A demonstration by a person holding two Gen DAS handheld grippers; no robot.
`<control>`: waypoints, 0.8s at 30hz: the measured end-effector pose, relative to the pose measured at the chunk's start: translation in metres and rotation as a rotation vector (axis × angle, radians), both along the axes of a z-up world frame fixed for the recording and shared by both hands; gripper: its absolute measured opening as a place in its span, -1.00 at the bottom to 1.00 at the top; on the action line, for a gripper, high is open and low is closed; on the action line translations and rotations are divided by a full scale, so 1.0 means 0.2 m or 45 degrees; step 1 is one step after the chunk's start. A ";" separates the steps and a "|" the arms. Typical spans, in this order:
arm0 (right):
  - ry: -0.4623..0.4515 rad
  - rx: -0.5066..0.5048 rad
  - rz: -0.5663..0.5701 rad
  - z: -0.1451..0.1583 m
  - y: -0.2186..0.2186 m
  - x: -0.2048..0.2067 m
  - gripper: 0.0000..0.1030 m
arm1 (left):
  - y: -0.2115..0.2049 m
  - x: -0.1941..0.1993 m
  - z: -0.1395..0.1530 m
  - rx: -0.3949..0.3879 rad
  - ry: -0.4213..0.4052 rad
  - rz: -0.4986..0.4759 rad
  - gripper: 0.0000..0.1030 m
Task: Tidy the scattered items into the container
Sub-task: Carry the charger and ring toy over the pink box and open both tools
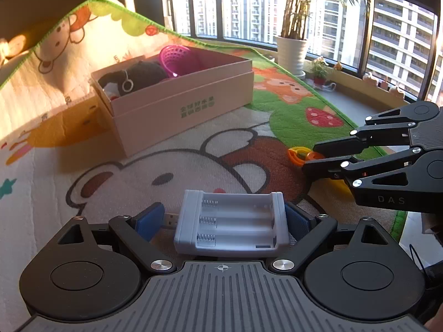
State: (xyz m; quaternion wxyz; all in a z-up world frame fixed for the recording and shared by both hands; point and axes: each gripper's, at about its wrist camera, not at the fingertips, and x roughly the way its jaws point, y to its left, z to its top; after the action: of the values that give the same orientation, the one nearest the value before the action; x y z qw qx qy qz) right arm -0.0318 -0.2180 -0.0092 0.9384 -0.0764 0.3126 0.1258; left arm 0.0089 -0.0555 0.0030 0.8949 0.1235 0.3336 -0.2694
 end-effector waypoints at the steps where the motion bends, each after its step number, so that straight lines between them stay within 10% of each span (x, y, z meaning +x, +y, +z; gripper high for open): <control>1: 0.008 0.012 0.003 0.01 -0.01 0.00 -0.56 | 0.01 0.00 0.01 -0.008 -0.005 0.005 0.84; 15: -0.167 0.451 0.052 0.64 -0.19 0.58 -0.58 | 0.06 0.49 0.48 -0.208 -0.435 0.092 0.85; 18: -0.118 0.480 0.001 0.67 -0.18 0.86 0.05 | 0.06 0.68 0.46 -0.264 -0.385 0.125 0.88; 24: -0.025 0.510 -0.126 0.49 -0.29 0.98 0.16 | 0.21 0.63 0.34 -0.269 -0.285 0.154 0.97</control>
State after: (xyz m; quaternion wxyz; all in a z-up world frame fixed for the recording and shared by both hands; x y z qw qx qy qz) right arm 0.1639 -0.2768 0.0893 0.9429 0.1261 0.2754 0.1385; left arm 0.1348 -0.0130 0.0718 0.9491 0.0378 0.2084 -0.2332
